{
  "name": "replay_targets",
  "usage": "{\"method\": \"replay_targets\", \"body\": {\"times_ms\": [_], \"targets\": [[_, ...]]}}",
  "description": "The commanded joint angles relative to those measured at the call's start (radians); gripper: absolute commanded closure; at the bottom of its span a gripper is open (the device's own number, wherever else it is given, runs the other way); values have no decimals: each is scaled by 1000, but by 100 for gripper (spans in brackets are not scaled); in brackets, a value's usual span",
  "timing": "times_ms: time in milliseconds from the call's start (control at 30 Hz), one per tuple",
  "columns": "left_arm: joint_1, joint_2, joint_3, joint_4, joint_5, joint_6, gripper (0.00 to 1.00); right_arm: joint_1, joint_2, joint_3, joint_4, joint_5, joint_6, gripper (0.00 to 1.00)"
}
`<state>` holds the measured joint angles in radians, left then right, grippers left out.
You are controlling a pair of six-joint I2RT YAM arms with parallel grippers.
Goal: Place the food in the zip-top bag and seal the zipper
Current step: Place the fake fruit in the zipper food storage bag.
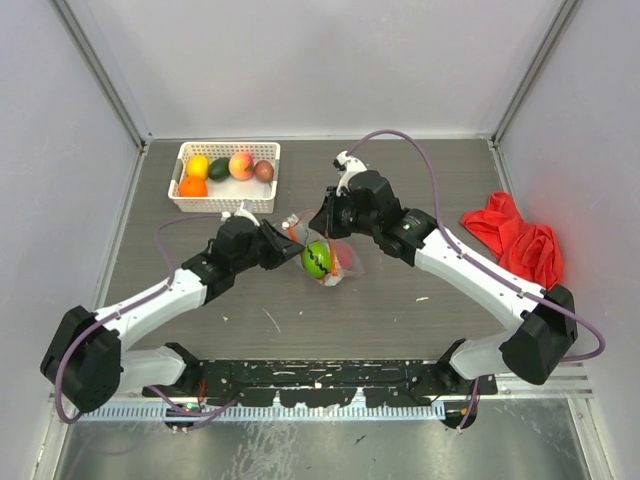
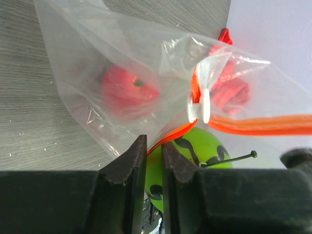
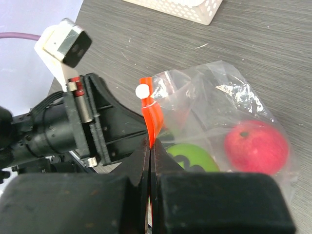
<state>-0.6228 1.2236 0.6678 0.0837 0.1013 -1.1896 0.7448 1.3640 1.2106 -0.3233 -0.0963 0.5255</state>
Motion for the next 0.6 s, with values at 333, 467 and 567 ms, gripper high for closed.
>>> {"method": "replay_targets", "body": {"times_ms": [333, 467, 567], "targets": [[-5, -140, 157, -280, -28, 95, 100, -68, 2, 21, -20, 32, -20, 99], [-5, -151, 204, -353, -24, 128, 100, -84, 10, 29, -45, 36, -45, 99], [-2, -160, 237, -414, -30, 156, 100, -96, 14, 40, -74, 66, -75, 99]]}}
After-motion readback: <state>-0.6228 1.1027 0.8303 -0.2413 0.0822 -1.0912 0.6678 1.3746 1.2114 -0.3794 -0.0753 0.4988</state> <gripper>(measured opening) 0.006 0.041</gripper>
